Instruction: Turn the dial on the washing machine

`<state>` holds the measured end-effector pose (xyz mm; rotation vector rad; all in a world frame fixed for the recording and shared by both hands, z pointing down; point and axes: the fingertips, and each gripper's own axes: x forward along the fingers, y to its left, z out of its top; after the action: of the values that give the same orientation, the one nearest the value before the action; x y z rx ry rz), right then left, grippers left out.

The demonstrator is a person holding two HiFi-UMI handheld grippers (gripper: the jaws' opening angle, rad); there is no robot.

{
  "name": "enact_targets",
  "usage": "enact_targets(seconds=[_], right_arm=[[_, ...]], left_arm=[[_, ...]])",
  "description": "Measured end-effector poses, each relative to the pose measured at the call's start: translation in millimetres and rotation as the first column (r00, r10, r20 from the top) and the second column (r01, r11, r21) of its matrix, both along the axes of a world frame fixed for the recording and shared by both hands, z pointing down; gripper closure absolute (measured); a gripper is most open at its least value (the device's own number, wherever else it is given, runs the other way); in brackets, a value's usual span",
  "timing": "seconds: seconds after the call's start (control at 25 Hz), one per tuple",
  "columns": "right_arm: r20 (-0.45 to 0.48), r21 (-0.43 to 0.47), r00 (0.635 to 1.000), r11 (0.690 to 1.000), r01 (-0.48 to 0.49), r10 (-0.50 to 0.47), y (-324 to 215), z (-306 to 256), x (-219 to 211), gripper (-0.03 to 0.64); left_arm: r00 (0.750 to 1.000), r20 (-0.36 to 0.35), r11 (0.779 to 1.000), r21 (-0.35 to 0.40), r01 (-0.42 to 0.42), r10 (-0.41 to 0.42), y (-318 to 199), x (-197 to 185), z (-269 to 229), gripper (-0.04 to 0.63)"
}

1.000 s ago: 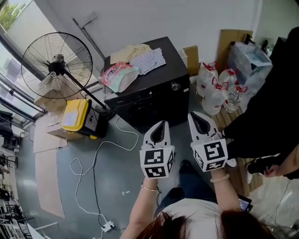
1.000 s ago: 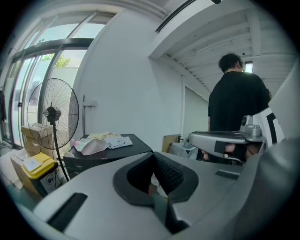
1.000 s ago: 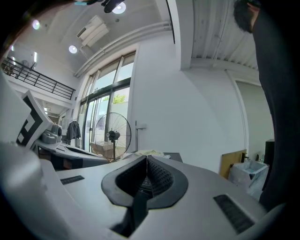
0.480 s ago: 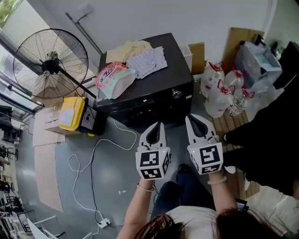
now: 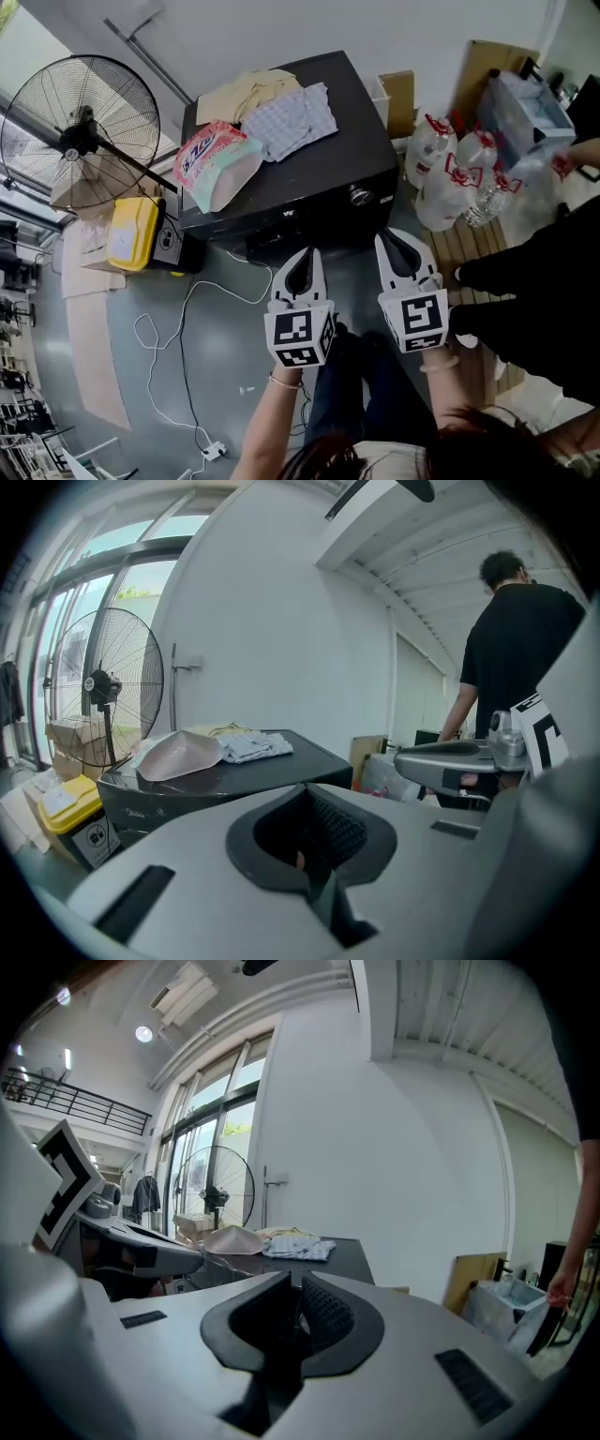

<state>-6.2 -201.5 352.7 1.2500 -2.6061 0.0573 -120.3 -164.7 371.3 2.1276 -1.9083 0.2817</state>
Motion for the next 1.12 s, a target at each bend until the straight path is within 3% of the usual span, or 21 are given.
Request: enact_targets(seconds=[0.64, 1.12], right_arm=[[-0.105, 0.020, 0.994, 0.999, -0.027, 0.029, -61.5, 74.2, -37.4, 0.500], [-0.180, 0.058, 0.983, 0.998, -0.030, 0.040, -84.9, 112.0, -42.1, 0.429]], left_arm=[[0.999, 0.007, 0.999, -0.013, -0.031, 0.031, -57.3, -39.5, 68.8, 0.580], [1.000, 0.004, 1.000, -0.015, -0.020, 0.020, -60.3, -50.0, 98.7, 0.580]])
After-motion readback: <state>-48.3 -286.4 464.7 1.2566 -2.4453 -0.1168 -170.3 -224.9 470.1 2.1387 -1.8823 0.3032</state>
